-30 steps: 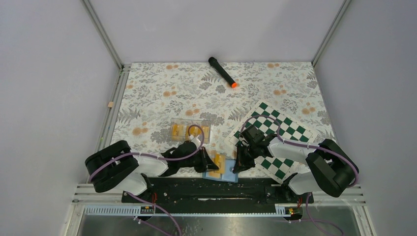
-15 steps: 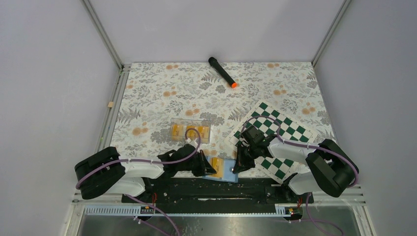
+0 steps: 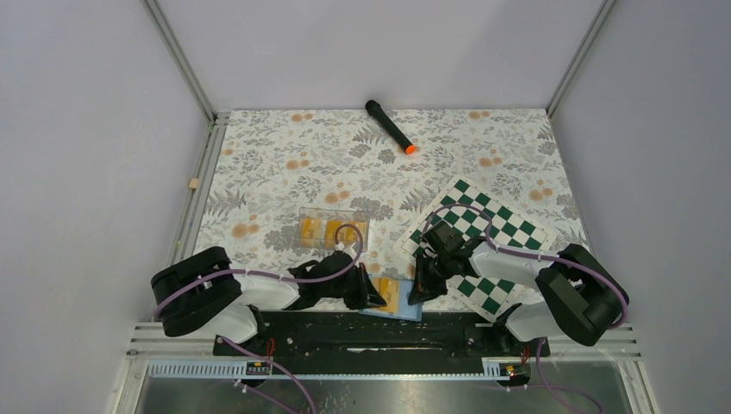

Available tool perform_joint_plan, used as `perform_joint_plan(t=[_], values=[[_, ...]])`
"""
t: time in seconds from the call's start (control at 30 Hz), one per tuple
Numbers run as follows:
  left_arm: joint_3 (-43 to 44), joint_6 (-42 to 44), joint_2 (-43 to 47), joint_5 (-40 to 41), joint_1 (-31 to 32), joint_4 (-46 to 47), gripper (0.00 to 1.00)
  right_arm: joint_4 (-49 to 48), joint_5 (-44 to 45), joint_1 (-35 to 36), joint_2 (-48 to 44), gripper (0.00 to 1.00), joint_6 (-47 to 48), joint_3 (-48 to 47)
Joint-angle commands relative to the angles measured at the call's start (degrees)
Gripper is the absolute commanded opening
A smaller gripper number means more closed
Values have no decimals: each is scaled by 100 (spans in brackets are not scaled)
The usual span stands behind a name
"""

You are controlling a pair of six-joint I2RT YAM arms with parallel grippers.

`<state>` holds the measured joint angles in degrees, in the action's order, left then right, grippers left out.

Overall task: Put the credit cards into the card holder
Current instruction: Insert the credit card into the card holder.

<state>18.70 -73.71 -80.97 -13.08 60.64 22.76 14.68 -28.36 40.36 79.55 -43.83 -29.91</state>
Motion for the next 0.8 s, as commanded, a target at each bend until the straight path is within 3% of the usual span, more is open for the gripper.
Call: perform_joint_plan(t=[0.0,0.3,0.5,0.77], values=[[119,164,-202,-49,49,-144,0,-11,-10,29,-25,0,-20,35],[109,186,-145,109,63,-360,0,197,195,25,-344,5,10,21],[7,22,-372,97,66,6,0,744,932,24,-1075,32,-75,62],[34,-80,-652,3,61,278,0,1094,1242,-364,-1172,42,-195,274]])
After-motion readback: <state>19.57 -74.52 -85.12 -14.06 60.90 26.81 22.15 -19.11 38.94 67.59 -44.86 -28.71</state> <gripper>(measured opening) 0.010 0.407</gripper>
